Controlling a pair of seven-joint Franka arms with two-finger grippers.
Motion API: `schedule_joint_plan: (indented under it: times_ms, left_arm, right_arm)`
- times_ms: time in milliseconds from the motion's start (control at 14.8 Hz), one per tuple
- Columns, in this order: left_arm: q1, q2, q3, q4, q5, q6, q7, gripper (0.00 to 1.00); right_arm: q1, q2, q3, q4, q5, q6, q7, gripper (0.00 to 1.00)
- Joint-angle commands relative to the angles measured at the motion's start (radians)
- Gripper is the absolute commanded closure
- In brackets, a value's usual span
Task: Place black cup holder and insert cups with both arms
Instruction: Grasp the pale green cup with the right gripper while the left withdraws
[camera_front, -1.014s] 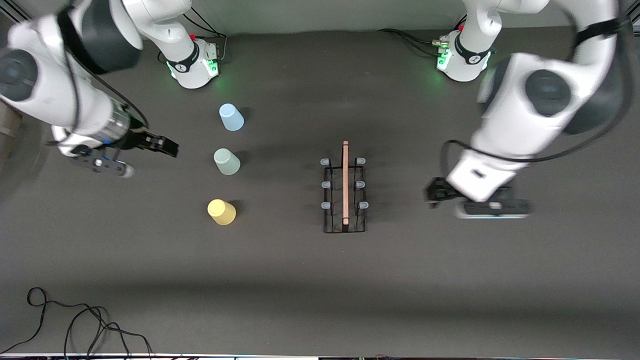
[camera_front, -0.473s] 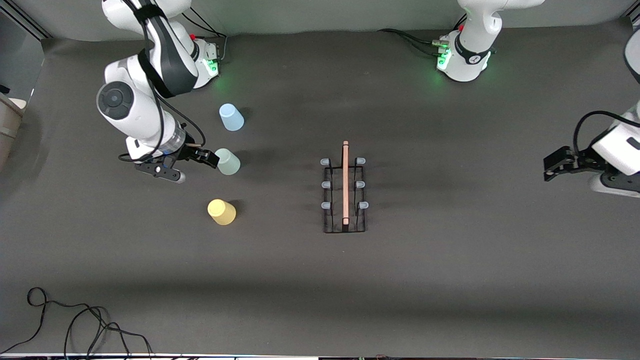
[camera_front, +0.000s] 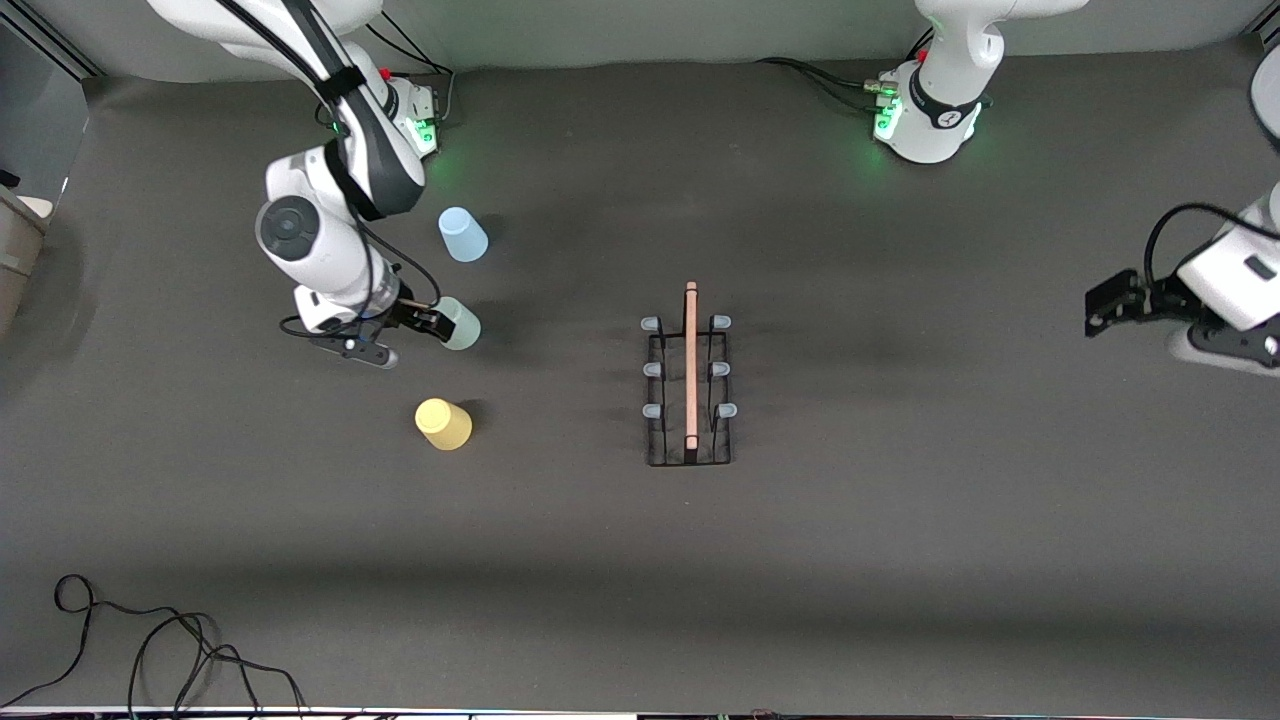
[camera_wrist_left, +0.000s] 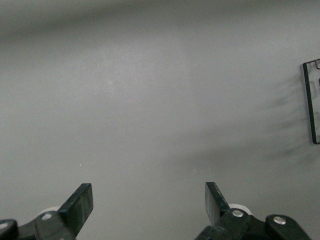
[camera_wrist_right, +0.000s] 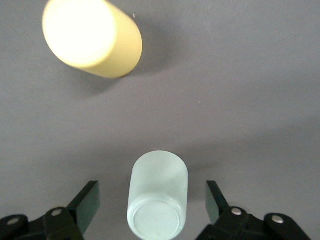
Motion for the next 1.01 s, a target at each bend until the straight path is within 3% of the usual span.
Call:
schedule_joint_plan:
  times_ms: [0,541,743,946]
  left_arm:
    - [0.011,-0.079,0.009,-0.035,0.014,-0.027,0.018,0.00]
    - [0.019,-0.010,0.013,-0.012,0.016,0.032,0.004,0.00]
    - [0.028,0.036,0.012,0.109,0.003,-0.040,0.001,0.00]
    - [0.016,0.042,0.007,0.152,0.020,-0.054,-0.067,0.00]
  right_arm:
    - [0.019,0.053,-0.003,0.003,0.026,0.065,0.018,0.06]
    - [0.068,0.119,-0.003,0.001,0.033,0.071,0.017,0.05]
    - [0.078,0.122,-0.003,0.000,0.033,0.068,0.020,0.04]
    - [0.076,0.116,-0.004,0.000,0.033,0.050,0.018,0.04]
